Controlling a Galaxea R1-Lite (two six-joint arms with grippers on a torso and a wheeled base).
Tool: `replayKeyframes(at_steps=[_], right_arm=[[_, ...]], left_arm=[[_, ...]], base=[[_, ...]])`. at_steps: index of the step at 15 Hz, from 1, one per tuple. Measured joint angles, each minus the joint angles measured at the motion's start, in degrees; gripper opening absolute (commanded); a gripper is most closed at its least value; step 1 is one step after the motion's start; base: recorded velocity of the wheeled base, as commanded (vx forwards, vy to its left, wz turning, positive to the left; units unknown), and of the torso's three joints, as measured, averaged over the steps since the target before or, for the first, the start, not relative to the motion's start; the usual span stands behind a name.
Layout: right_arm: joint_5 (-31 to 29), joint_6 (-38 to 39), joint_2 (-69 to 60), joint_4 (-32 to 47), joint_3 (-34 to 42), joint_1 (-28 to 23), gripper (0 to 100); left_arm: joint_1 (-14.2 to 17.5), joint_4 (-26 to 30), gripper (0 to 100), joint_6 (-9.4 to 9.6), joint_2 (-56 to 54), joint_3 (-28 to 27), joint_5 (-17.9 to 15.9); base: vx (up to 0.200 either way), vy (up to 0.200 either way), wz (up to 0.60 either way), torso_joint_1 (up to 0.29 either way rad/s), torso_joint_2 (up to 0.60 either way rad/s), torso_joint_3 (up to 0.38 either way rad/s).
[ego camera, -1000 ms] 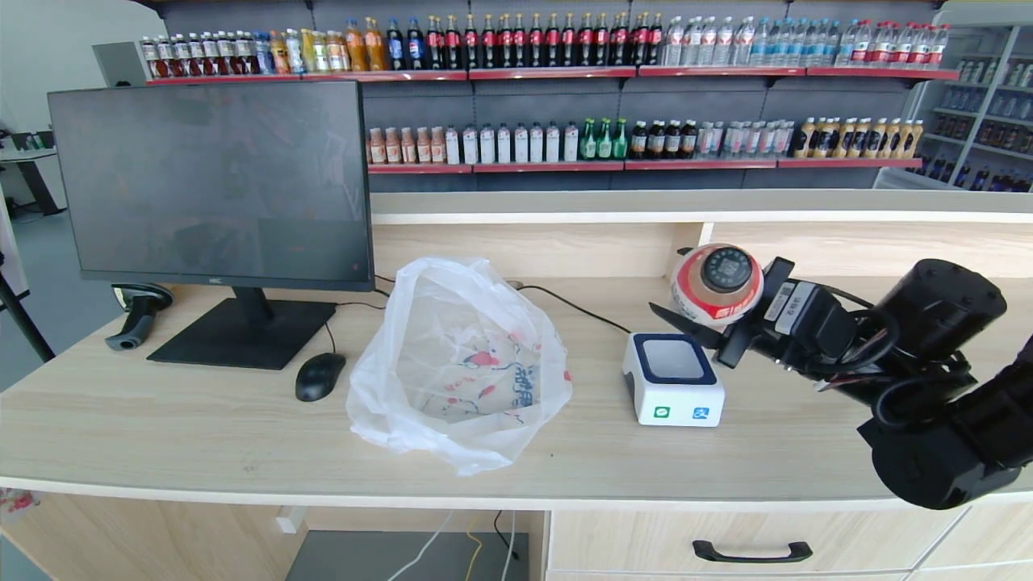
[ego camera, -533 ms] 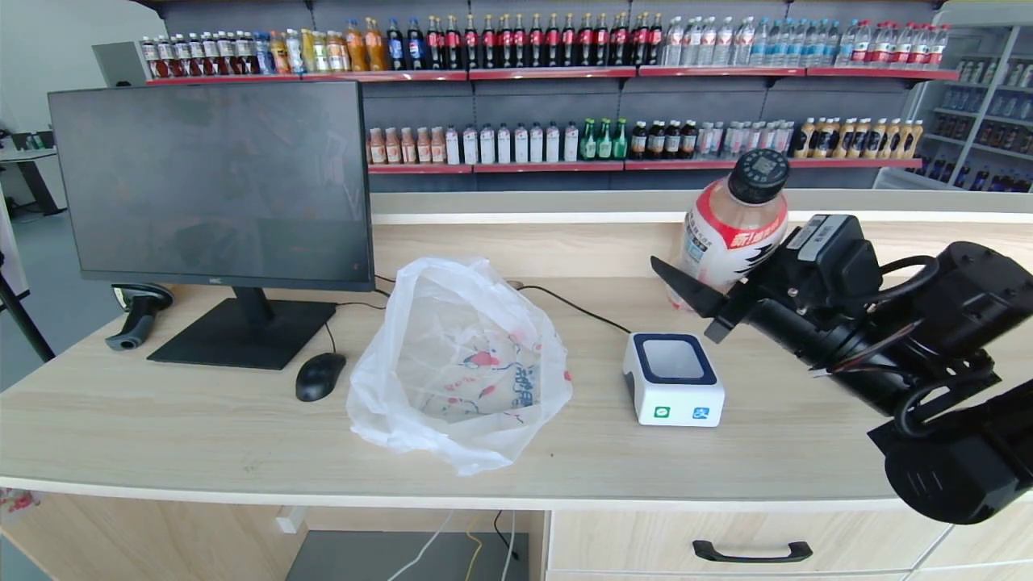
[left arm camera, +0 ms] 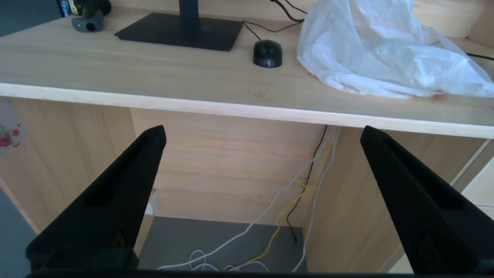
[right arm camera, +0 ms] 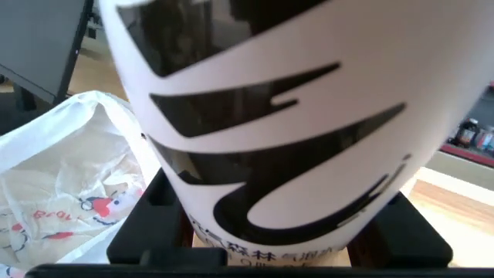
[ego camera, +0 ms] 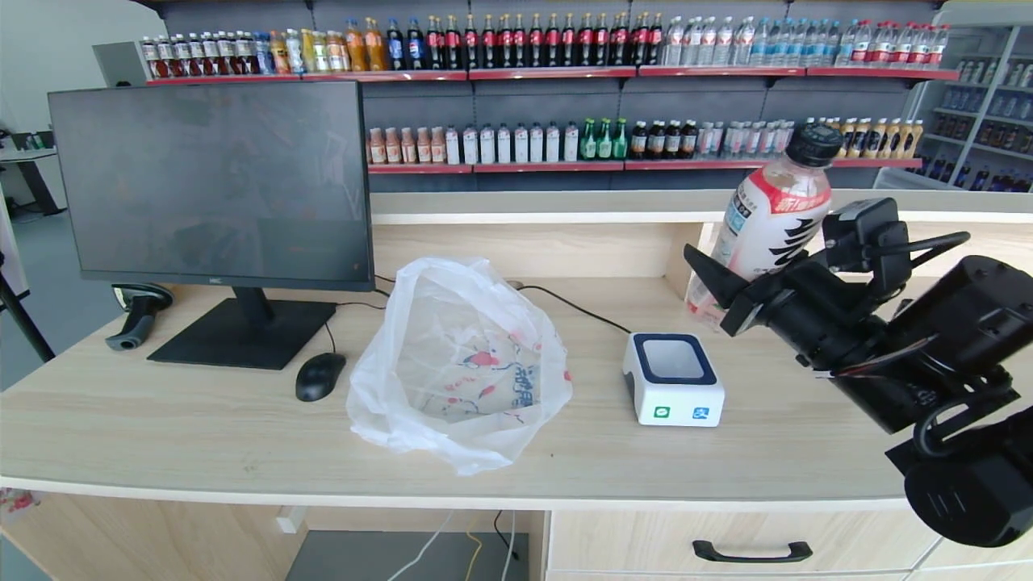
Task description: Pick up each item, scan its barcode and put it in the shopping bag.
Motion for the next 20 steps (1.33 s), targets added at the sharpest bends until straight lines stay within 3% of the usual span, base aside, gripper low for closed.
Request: replayKeyframes(at_steps=[4,8,12,20], right_arm=[[-7.9,7.2,-1.9,0.0,5.6,-0.2,0],[-8.4,7.9,-3.2,0.0,8.0,-0.4,0],[-8.5,8.0,-3.3,0.2,7.9,-1.1,0],[-8.5,8.0,-3.4,0.1,7.7,-1.3,0]], left_arm=[[0.0,0.0,100,0.00,0.0,0.0,0.0],[0.0,0.0,100,0.00,0.0,0.0,0.0],[0.0,0.0,100,0.00,0.0,0.0,0.0],[0.0,0.0,100,0.00,0.0,0.0,0.0]], base=[[0.000,0.000,0.00,0.000,0.00,0.000],[-0.150,0.000,0.00,0.002,0.00,0.003],[0.000,0.000,0.00,0.000,0.00,0.000],[0.000,0.200,0.00,0.004,0.00,0.002]])
